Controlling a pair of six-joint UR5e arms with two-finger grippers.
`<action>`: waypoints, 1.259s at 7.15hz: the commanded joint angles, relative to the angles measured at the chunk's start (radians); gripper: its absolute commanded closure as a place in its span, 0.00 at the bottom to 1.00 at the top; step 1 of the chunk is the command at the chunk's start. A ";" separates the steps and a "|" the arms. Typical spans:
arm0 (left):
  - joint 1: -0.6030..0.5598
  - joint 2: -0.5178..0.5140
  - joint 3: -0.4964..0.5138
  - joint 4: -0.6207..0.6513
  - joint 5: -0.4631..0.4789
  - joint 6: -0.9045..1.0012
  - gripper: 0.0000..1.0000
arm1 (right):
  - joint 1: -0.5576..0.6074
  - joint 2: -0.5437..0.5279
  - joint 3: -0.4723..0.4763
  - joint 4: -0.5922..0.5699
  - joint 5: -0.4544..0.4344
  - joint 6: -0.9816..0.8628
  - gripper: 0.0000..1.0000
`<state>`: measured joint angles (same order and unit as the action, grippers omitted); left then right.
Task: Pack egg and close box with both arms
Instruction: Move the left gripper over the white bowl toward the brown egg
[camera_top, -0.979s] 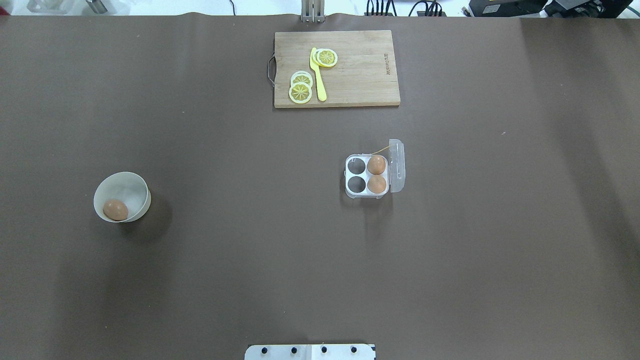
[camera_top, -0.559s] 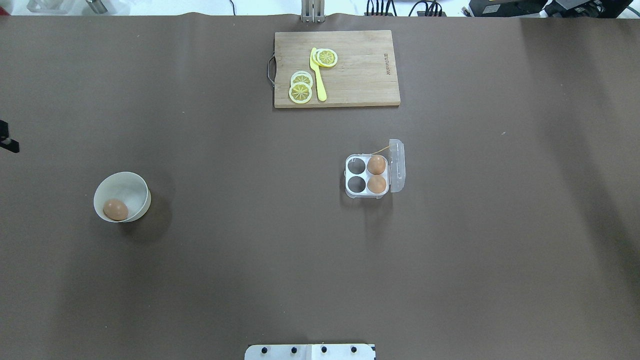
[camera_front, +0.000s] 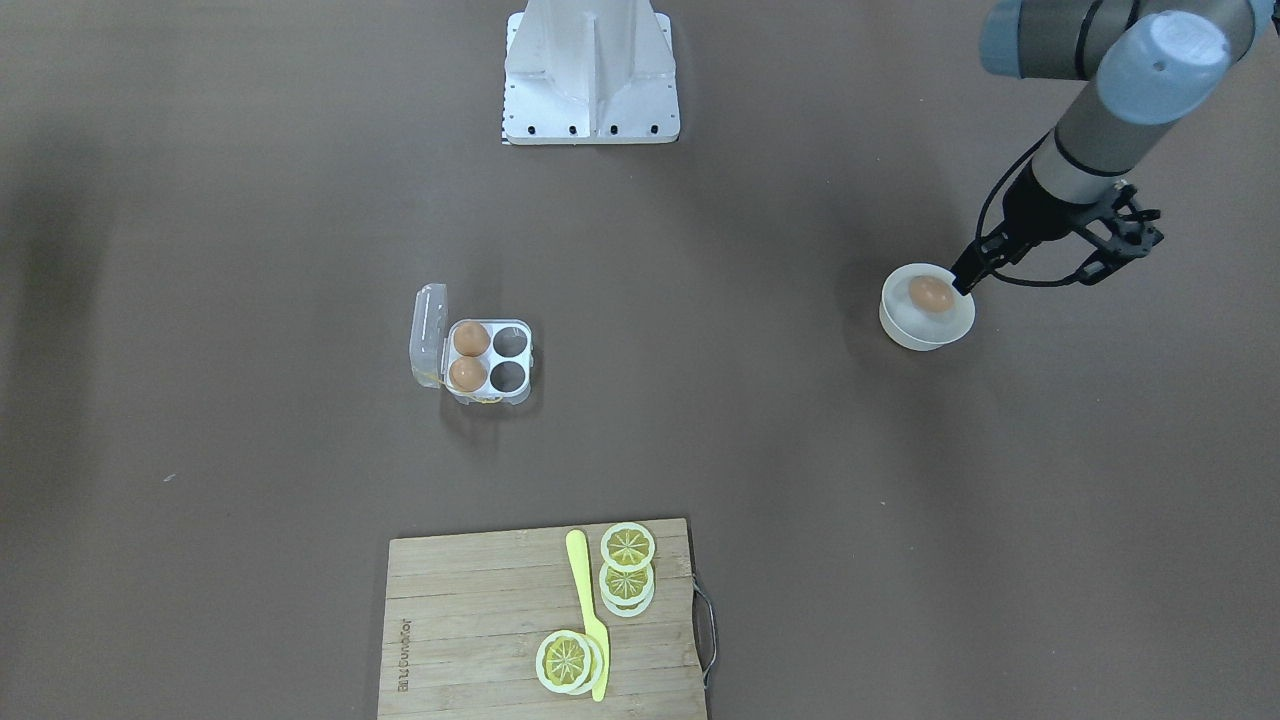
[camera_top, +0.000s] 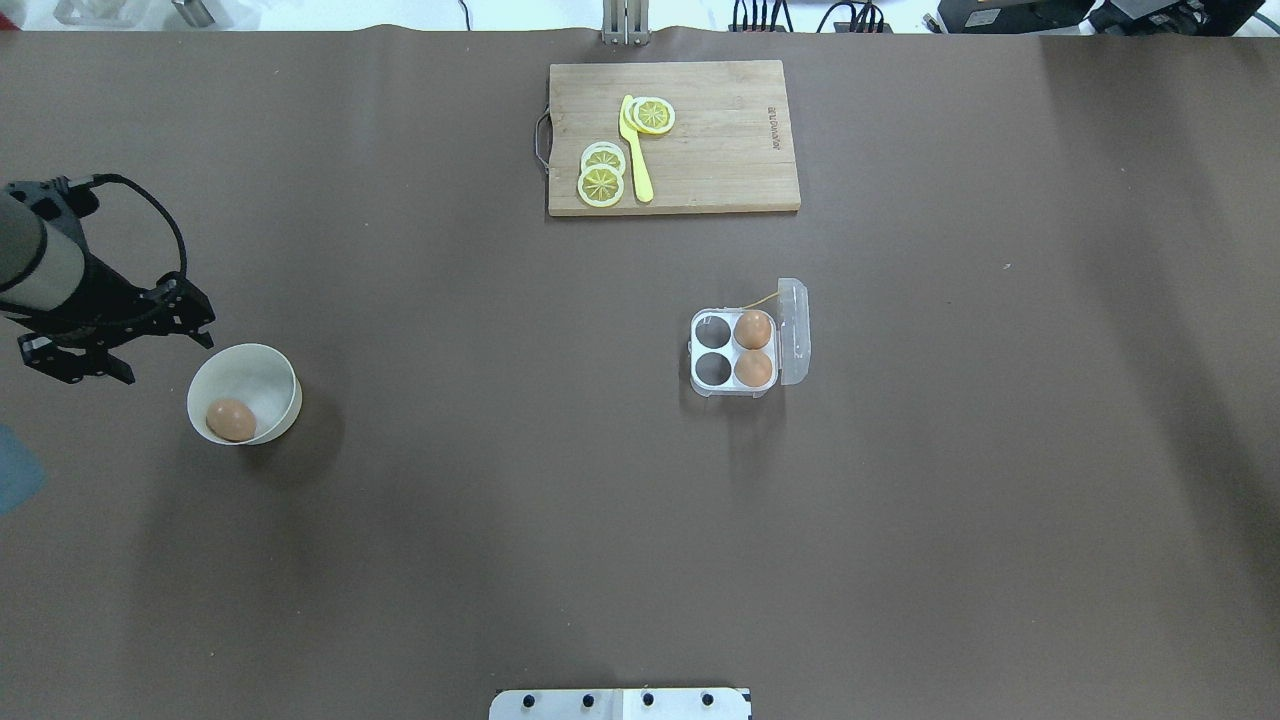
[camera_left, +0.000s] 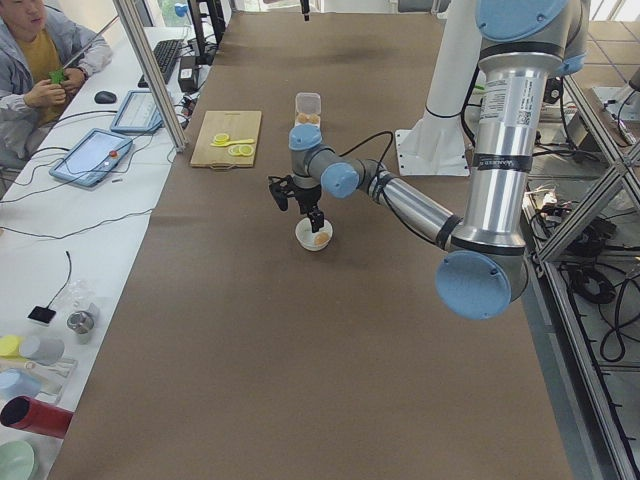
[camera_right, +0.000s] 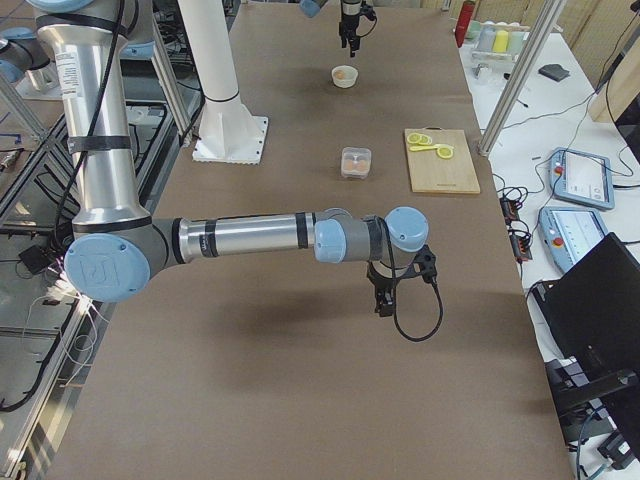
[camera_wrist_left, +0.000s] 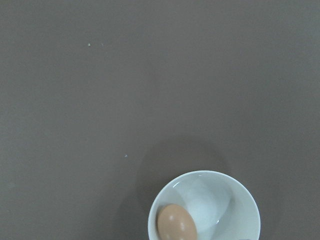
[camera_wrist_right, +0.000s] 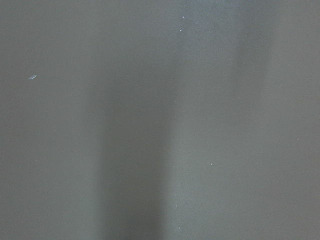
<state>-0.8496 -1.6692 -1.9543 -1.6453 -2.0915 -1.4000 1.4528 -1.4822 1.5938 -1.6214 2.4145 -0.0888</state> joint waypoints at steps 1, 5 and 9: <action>0.091 -0.021 0.041 -0.002 0.048 -0.074 0.22 | 0.001 -0.003 0.008 -0.002 0.002 0.001 0.00; 0.130 -0.034 0.089 -0.020 0.077 -0.088 0.32 | 0.000 -0.006 0.014 -0.002 -0.001 0.003 0.00; 0.132 -0.035 0.124 -0.036 0.102 -0.085 0.37 | 0.000 -0.006 0.014 0.000 0.000 0.003 0.00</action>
<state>-0.7191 -1.7042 -1.8392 -1.6769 -1.9944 -1.4862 1.4527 -1.4885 1.6076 -1.6216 2.4132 -0.0859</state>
